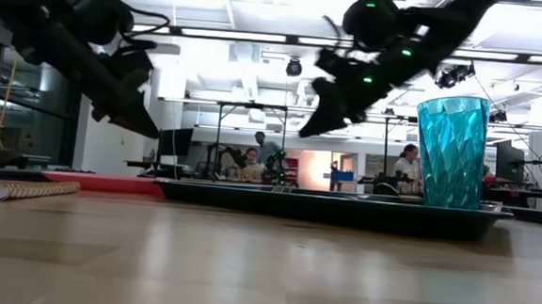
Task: Pick and place plate/cup/fork/spoon on tray
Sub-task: Put the pink plate on the black serving tray to the right of the orange fork
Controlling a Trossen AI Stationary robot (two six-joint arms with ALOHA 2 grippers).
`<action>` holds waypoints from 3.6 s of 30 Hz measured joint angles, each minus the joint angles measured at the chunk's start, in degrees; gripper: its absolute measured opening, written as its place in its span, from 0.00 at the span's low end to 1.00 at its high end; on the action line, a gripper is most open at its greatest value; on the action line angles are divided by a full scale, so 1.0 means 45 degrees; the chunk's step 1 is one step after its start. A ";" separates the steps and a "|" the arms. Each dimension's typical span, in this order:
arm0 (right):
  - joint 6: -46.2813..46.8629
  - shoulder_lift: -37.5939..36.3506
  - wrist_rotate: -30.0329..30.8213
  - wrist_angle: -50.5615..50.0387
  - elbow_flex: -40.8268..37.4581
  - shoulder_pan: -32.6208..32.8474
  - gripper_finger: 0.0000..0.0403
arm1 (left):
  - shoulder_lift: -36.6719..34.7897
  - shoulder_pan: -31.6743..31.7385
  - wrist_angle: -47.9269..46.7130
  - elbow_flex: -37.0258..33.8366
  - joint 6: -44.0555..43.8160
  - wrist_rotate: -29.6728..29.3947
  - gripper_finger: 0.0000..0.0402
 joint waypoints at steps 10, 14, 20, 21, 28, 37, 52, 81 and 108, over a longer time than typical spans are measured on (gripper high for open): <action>0.1275 -0.2219 0.0077 0.3549 -0.3239 0.0000 0.00 | -0.0523 -0.1135 -0.3259 0.0726 -0.0416 0.0738 0.35; 0.1276 -0.2257 0.0076 0.3680 -0.3188 0.0000 0.00 | 0.0016 -0.1703 -0.5111 0.1345 0.0356 0.0623 0.48; 0.1289 -0.2199 0.0023 0.3750 -0.3082 0.0000 0.00 | 0.1760 -0.2125 -0.5243 0.1418 0.1267 -0.0648 0.57; 0.1313 -0.2199 0.0020 0.3754 -0.3077 0.0000 0.00 | 0.2133 -0.2172 -0.5254 0.1418 0.1313 -0.1087 0.57; 0.1280 -0.2195 -0.0001 0.3756 -0.3077 0.0000 0.00 | 0.3932 -0.2300 -0.4093 0.1413 0.1343 -0.3375 0.56; 0.1275 -0.2190 -0.0016 0.3756 -0.3067 0.0000 0.00 | 0.5328 -0.2066 -0.3635 0.1437 0.1523 -0.4615 0.56; 0.1173 -0.2185 -0.0016 0.3751 -0.3052 0.0000 0.00 | 0.4833 -0.2284 -0.3956 0.2750 0.2590 -0.7109 0.02; -0.0118 -0.8365 0.3268 0.3879 -0.4167 0.2445 0.00 | 0.7220 -0.9669 0.0321 0.5799 1.4501 -0.7391 0.00; -0.0126 -0.8349 0.3467 0.3984 -0.4403 0.3099 0.00 | 1.3256 -0.6852 0.4366 0.9194 1.2619 -0.2729 0.04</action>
